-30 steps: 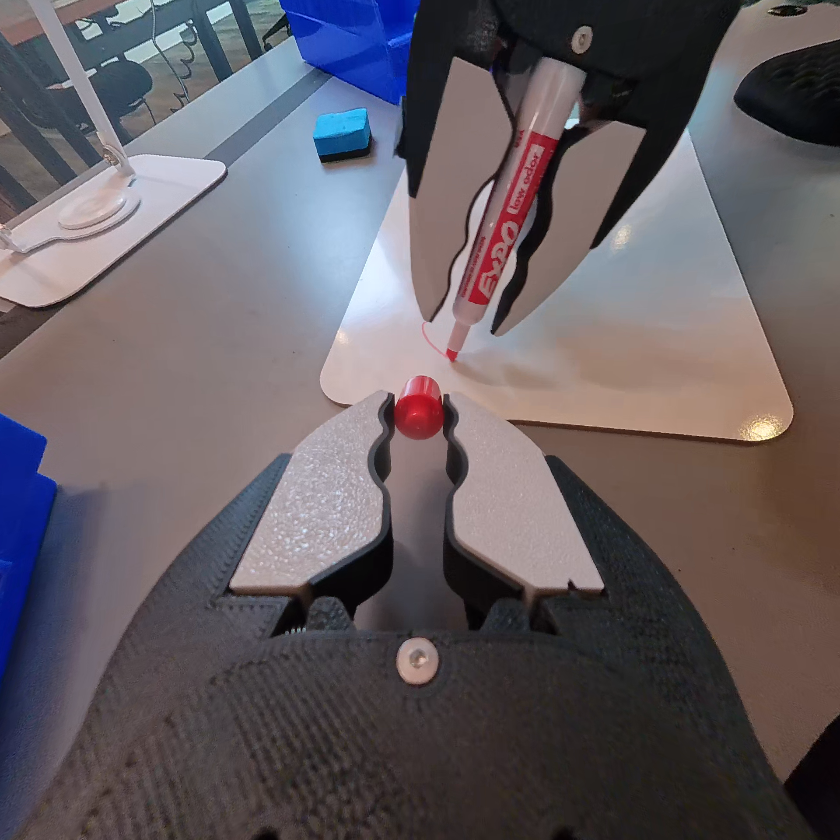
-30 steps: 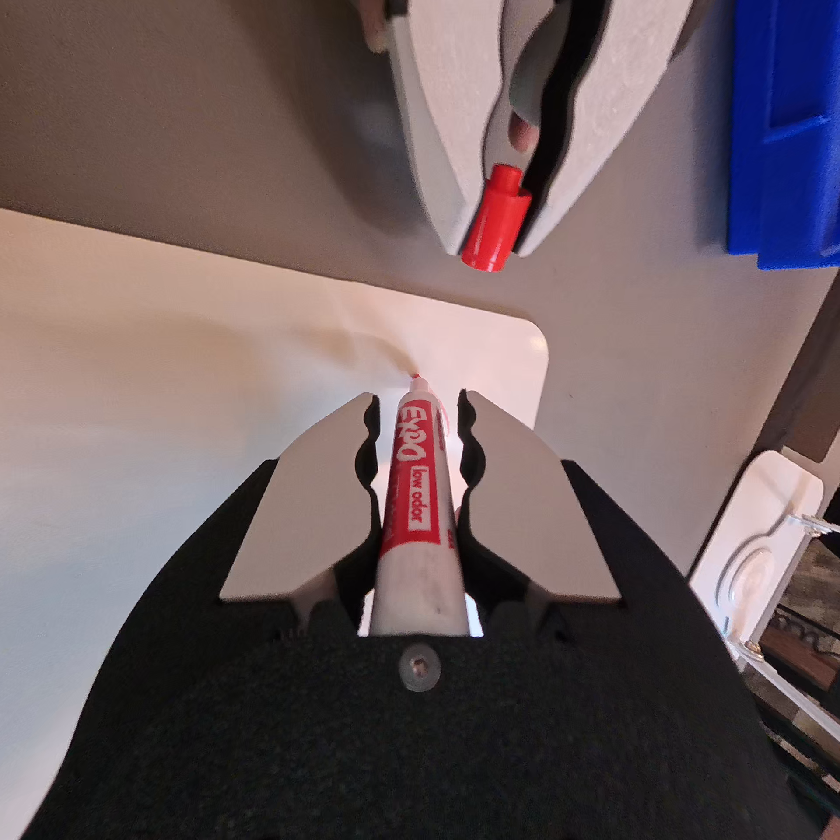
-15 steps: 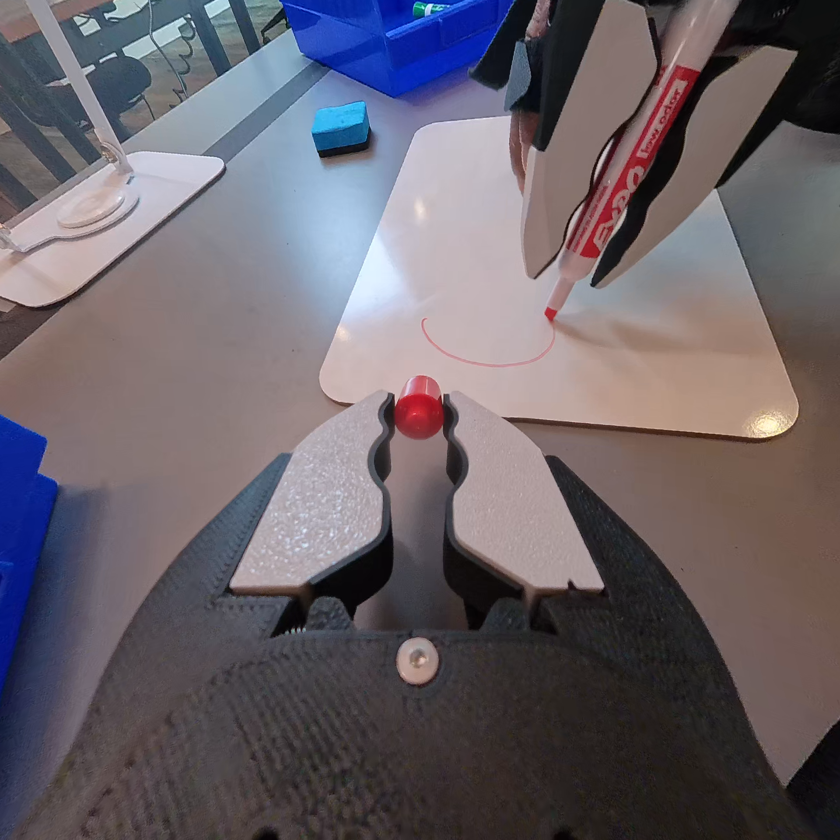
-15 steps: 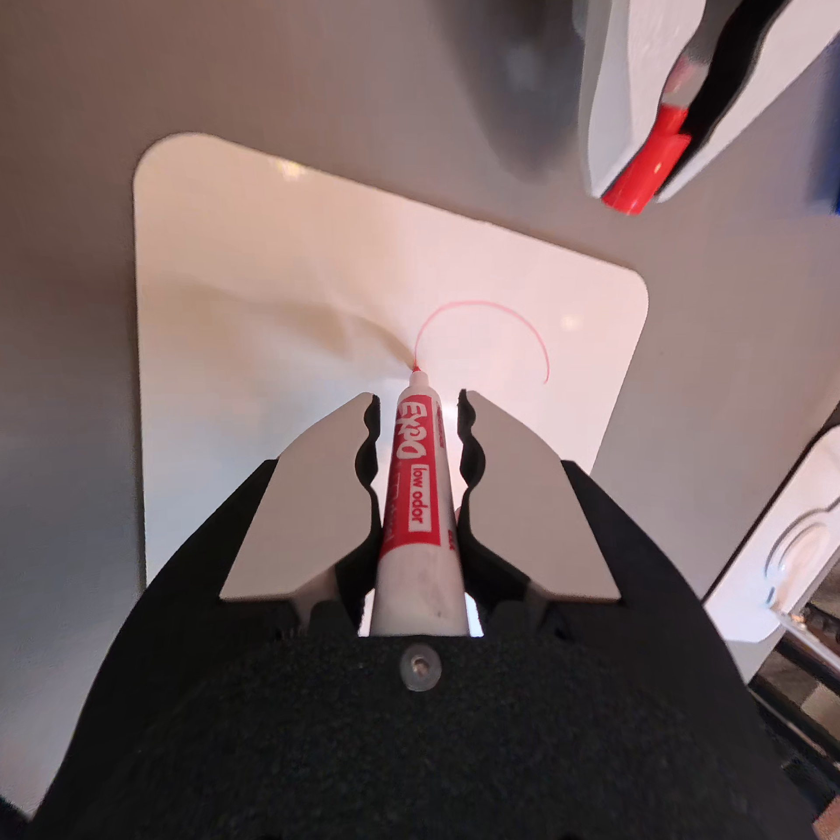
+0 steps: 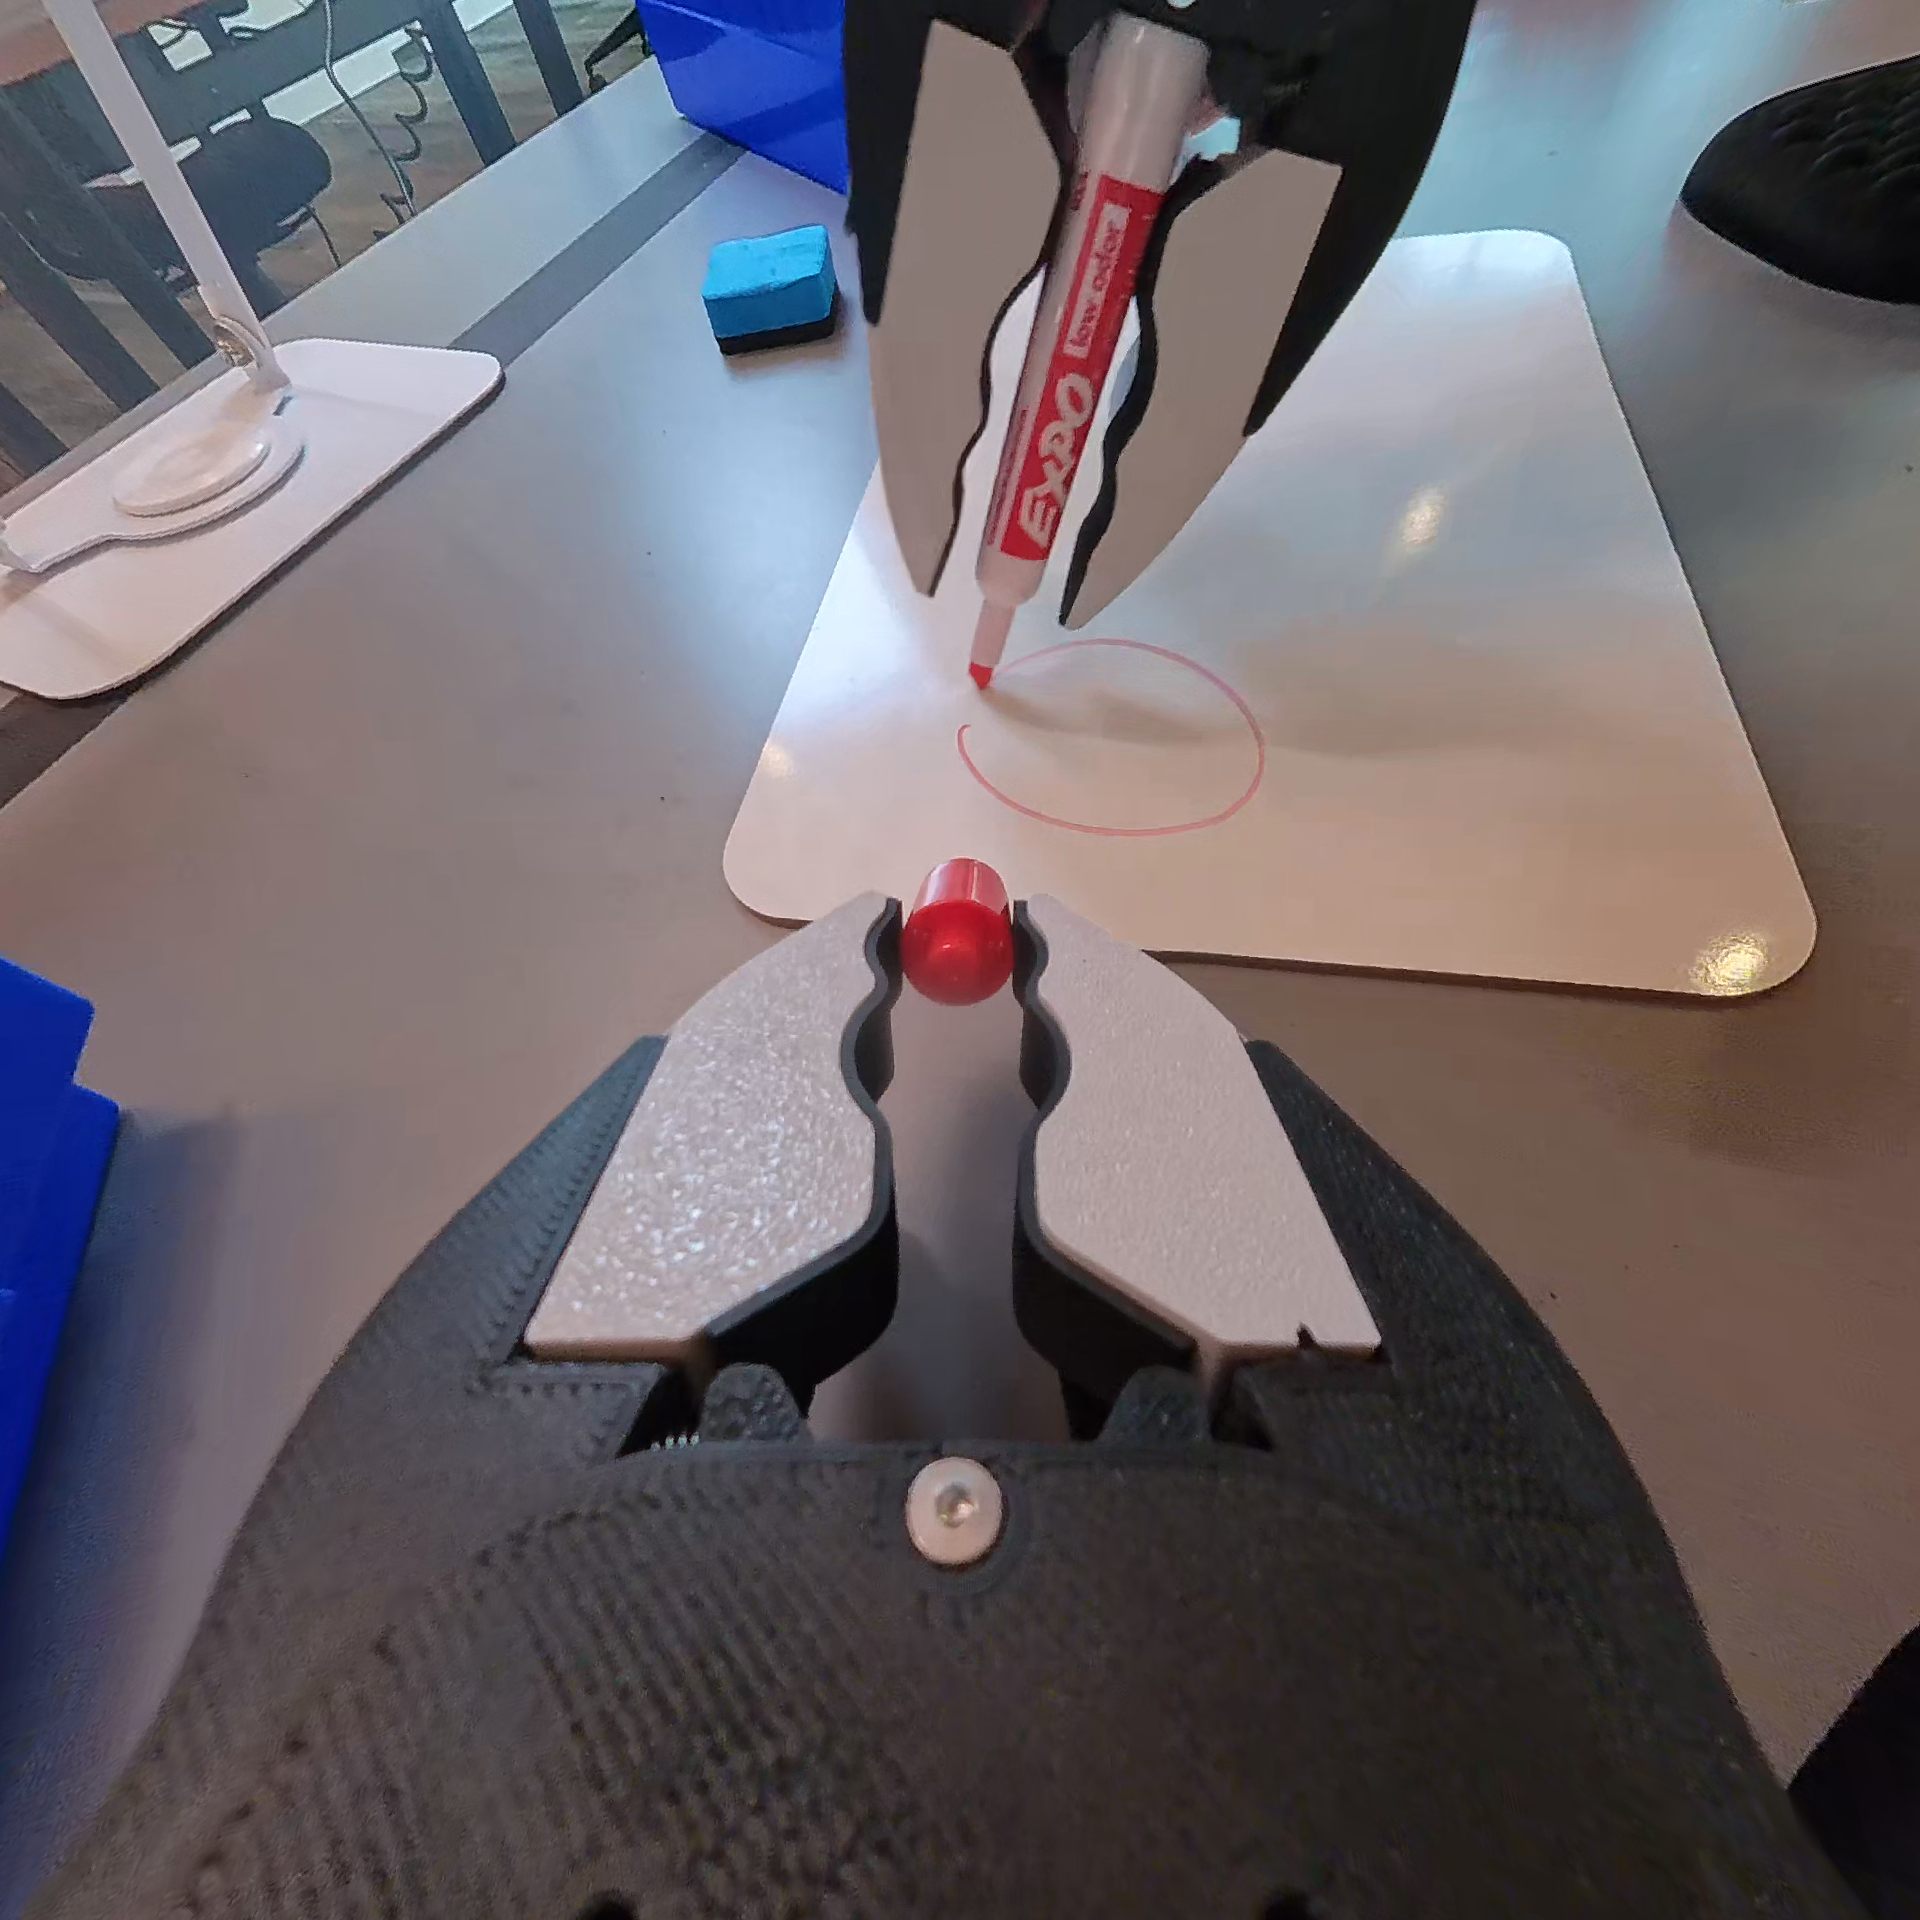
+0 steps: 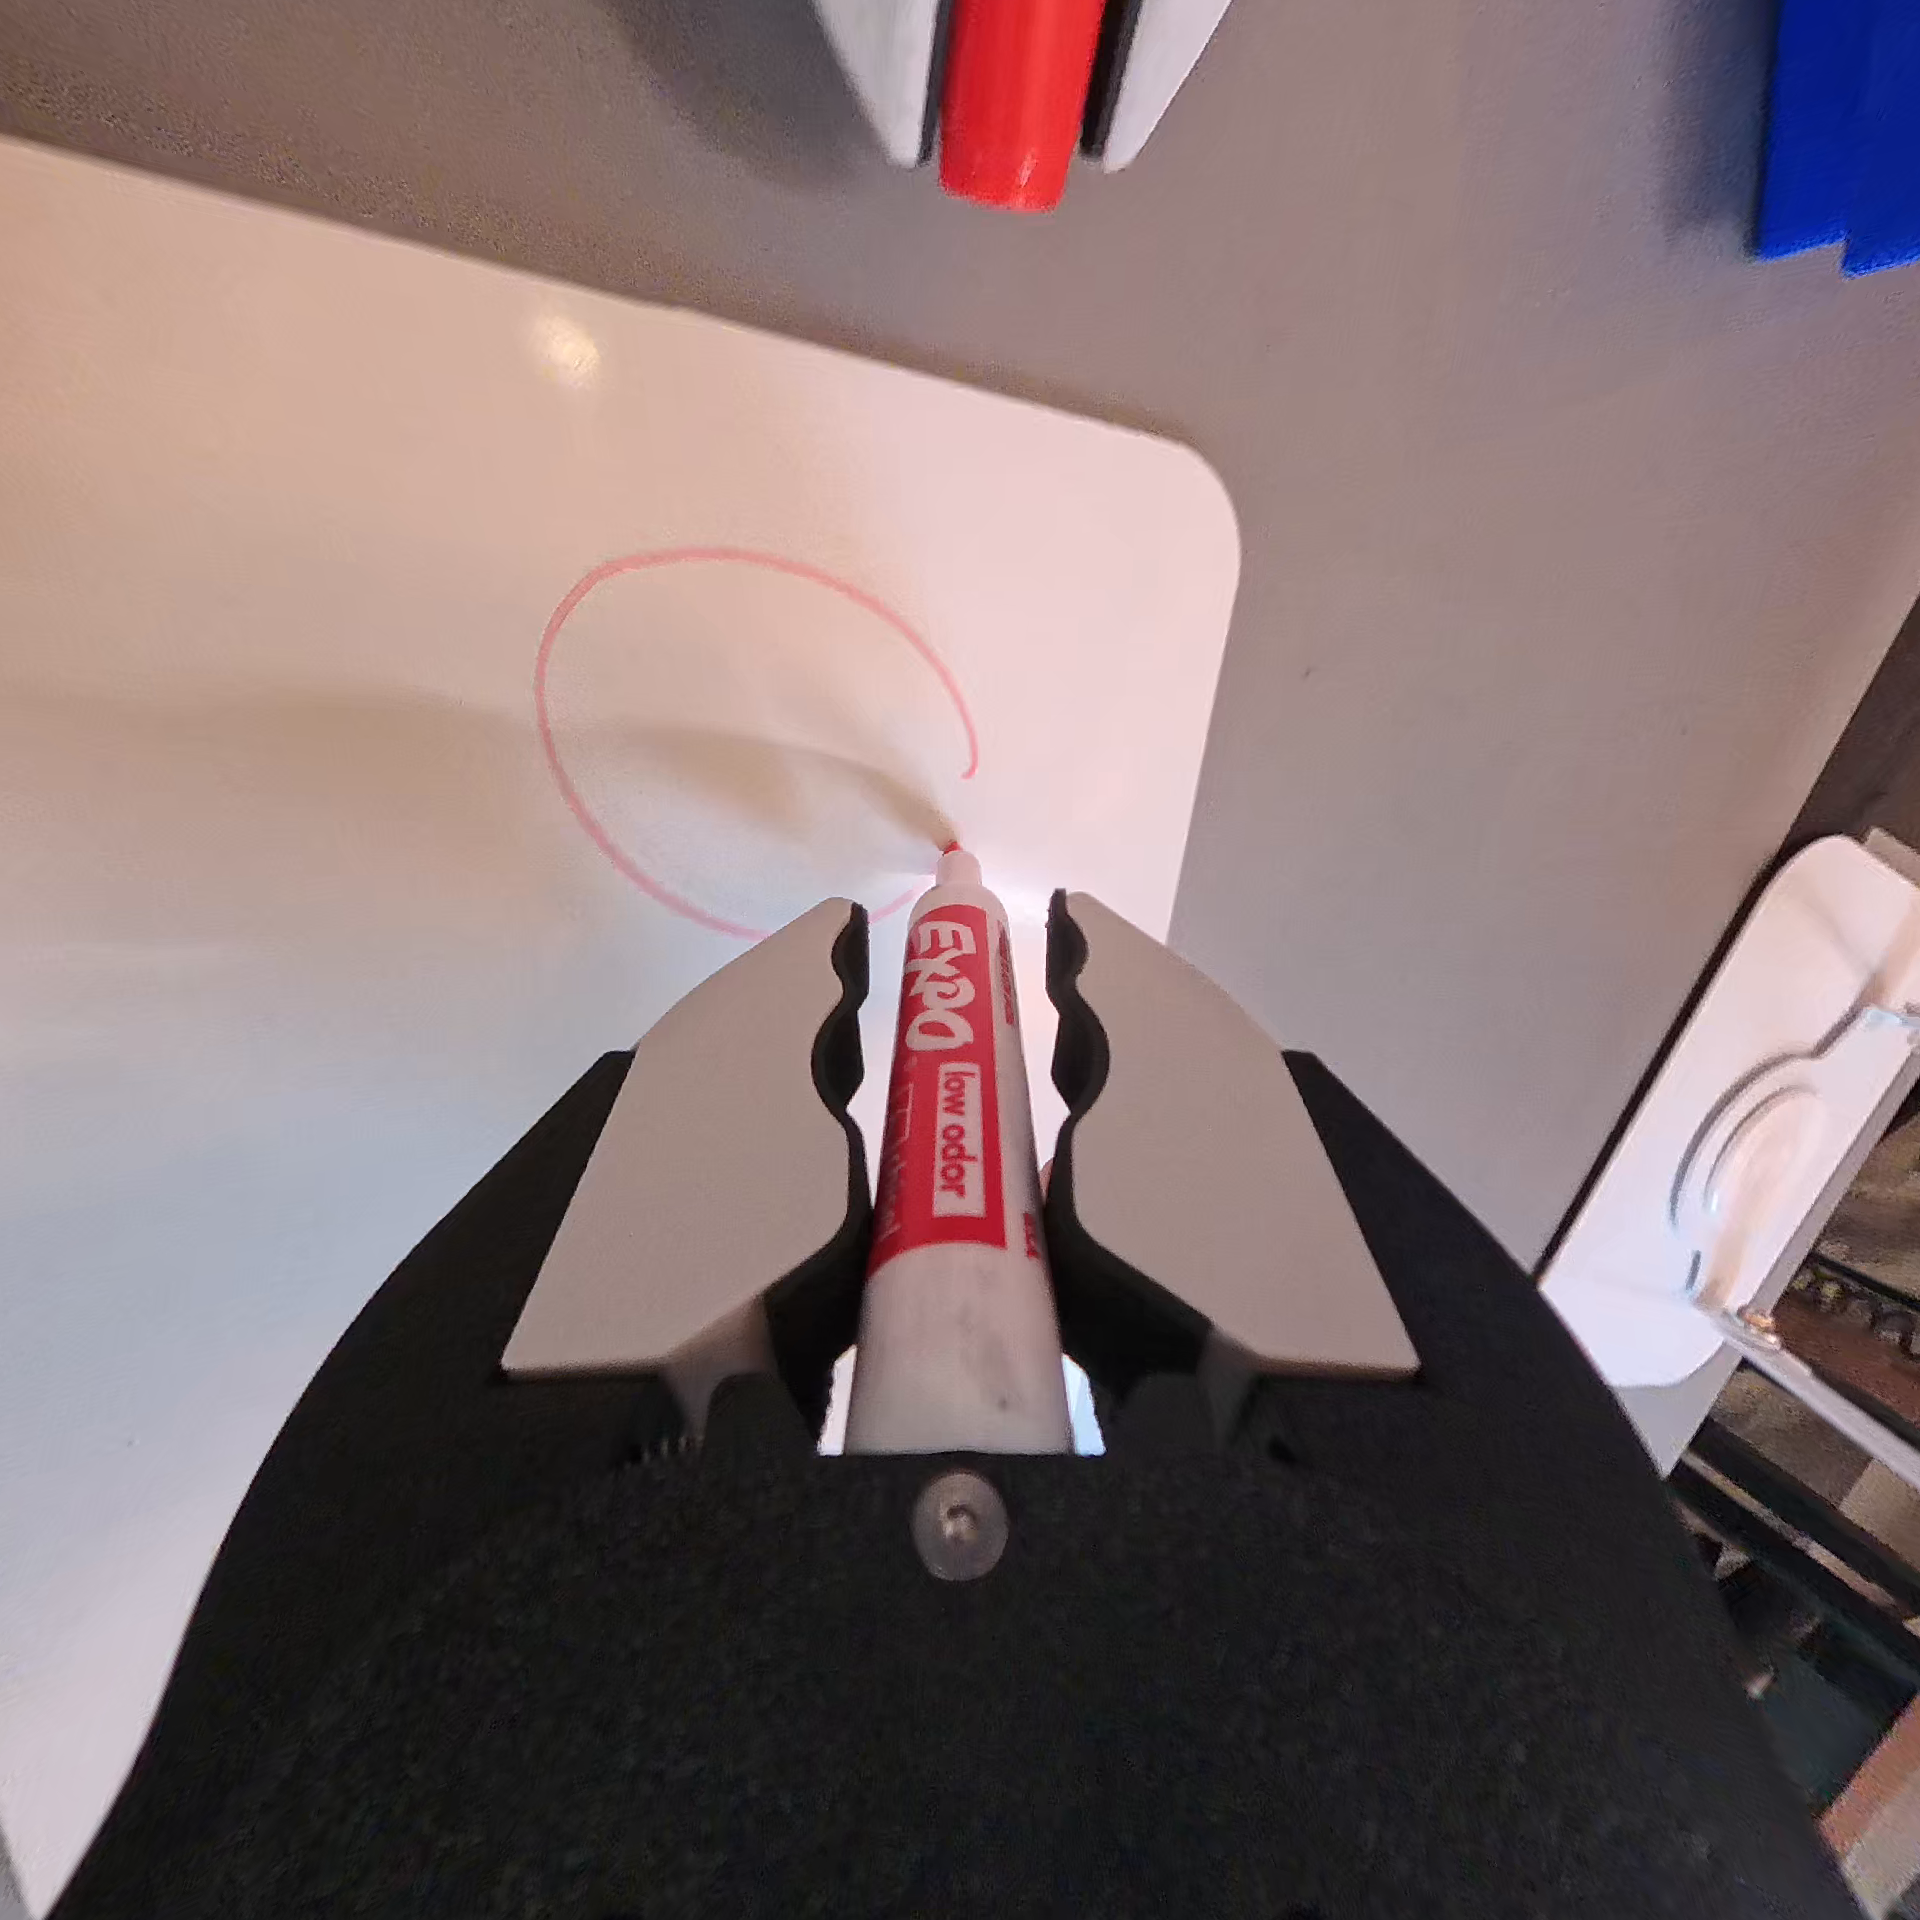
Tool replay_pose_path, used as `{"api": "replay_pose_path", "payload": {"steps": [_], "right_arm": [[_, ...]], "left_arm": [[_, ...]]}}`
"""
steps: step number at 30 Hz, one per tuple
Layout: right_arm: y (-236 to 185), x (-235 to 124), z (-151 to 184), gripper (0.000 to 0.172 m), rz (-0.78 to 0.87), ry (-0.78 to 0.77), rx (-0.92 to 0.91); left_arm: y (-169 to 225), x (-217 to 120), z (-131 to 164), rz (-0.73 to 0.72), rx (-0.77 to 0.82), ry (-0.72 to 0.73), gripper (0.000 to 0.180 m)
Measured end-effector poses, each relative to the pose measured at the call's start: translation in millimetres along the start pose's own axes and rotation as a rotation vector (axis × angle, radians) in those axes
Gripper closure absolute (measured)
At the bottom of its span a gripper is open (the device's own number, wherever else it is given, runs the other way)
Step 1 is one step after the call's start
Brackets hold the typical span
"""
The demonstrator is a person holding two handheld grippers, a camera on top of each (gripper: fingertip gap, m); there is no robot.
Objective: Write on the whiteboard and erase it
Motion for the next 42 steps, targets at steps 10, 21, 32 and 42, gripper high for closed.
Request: {"api": "replay_pose_path", "payload": {"steps": [10,21,32,42], "right_arm": [[5.9,-13.5,1.3,0.136,0.019,0.078,0.064],[-4.6,-15.3,34.3,0.136,0.026,0.067,0.193],[2.9,-6.5,33.5,0.136,0.002,0.064,0.213],[-35.0,-22.0,27.6,0.136,-0.088,0.036,0.17]], "left_arm": [[0.8,0.0,0.2,0.007,0.002,-0.003,0.16],[0.8,1.1,0.3,-0.004,0.003,-0.01,0.16],[1.0,1.3,0.4,0.006,0.002,-0.01,0.16],[1.0,2.0,0.4,0.005,0.002,-0.016,0.16]]}}
Point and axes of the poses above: each gripper's, where its closed fingertips meet, x out along the fingers, z out of its underside, y = z × x across the jaws, the point moved 9 cm from there along -x, back along the fingers, and after that the axes turned 5 degrees about x, right-handed, at the moved point
